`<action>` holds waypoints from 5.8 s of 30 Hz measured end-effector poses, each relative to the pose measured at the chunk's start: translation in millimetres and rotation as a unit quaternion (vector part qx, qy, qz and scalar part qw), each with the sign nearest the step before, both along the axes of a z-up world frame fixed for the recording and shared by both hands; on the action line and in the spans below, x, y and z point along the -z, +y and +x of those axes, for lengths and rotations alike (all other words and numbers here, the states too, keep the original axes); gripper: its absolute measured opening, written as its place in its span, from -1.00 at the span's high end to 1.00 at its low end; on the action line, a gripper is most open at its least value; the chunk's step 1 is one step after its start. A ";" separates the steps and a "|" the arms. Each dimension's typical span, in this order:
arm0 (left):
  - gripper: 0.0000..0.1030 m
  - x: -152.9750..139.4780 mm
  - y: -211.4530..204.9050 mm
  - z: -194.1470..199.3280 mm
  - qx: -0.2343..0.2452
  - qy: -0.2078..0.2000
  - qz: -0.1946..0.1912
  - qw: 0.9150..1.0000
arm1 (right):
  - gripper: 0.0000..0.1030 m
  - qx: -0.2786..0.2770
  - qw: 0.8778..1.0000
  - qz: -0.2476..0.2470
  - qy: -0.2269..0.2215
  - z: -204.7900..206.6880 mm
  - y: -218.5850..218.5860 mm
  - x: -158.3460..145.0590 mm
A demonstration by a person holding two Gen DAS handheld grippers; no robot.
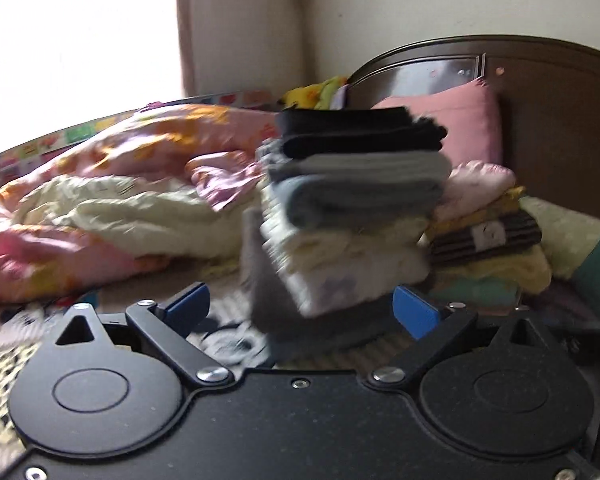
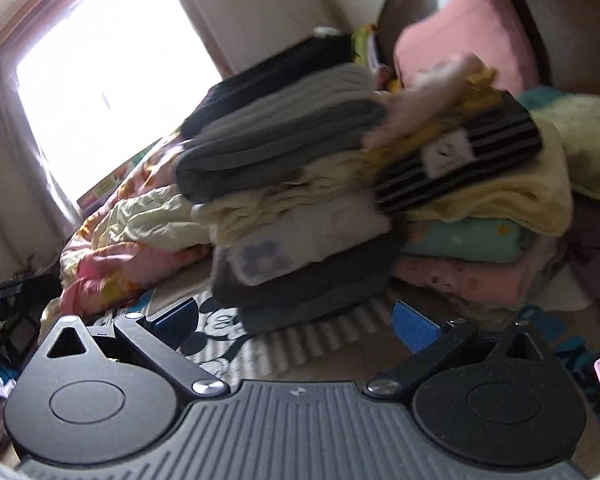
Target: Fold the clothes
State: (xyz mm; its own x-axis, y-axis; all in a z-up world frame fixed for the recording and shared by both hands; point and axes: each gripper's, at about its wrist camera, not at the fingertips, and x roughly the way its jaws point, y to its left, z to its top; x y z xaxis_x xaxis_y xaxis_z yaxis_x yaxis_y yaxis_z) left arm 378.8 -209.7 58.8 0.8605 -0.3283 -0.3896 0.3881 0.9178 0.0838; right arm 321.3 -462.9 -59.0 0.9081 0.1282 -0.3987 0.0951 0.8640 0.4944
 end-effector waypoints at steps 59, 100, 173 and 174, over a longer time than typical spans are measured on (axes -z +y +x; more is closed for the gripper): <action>1.00 -173.0 132.5 -96.7 -0.136 -0.171 0.092 0.972 | -0.99 -0.040 0.986 0.080 -0.138 -30.7 -9.5 -34.1; -0.17 163.6 344.5 -106.9 -0.257 0.154 -0.164 0.940 | -0.99 -0.291 0.954 -0.037 -0.064 27.3 273.4 2.8; -0.31 197.3 503.1 -212.7 -0.253 0.206 -0.307 0.894 | -1.00 -0.345 0.897 -0.236 0.141 -112.8 412.9 71.3; -0.31 198.6 504.9 -209.2 -0.259 0.207 -0.304 0.893 | -1.00 -0.345 0.900 -0.229 0.138 -110.2 412.9 72.1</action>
State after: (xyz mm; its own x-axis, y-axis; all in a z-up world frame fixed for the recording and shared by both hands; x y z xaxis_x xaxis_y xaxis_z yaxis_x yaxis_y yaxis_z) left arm 169.5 295.2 -139.7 0.7816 -0.1881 -0.5948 -0.2194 0.8096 -0.5444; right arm 211.1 -50.0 -131.2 0.5340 0.3874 -0.7515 -0.4769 0.8720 0.1106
